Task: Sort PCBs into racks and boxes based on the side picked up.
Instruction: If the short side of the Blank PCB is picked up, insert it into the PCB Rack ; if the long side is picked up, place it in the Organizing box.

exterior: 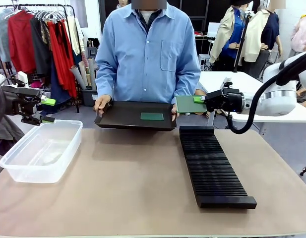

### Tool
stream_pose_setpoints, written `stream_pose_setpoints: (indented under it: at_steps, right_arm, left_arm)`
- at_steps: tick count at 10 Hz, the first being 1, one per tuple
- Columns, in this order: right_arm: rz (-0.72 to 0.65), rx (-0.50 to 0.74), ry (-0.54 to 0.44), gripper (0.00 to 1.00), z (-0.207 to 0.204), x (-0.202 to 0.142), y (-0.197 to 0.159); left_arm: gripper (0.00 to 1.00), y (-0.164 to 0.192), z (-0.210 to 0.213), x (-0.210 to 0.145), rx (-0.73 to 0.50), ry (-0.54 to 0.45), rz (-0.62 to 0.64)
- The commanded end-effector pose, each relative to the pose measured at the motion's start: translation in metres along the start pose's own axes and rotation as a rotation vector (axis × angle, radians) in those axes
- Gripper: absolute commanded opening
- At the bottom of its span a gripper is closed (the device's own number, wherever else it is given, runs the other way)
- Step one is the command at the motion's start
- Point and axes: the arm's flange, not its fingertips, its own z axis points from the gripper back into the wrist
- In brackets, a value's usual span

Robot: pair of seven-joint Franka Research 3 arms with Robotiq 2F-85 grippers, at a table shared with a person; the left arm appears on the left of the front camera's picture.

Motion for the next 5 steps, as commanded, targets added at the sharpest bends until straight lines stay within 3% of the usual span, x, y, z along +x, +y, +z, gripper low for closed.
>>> stream_pose_setpoints:
  at_steps: [1,3,5]
  right_arm:
    - [0.141,0.014,0.033,0.0,0.012,-0.017,0.01]
    - [0.273,0.036,0.119,0.0,0.031,-0.03,0.02]
    - [0.391,0.084,0.125,0.0,0.049,-0.037,0.019]
  left_arm:
    - [1.0,-0.002,0.0,0.001,0.002,-0.006,0.012]
    - [1.0,-0.002,0.0,0.001,0.002,-0.006,0.012]
    - [1.0,-0.002,0.0,0.001,0.002,-0.006,0.012]
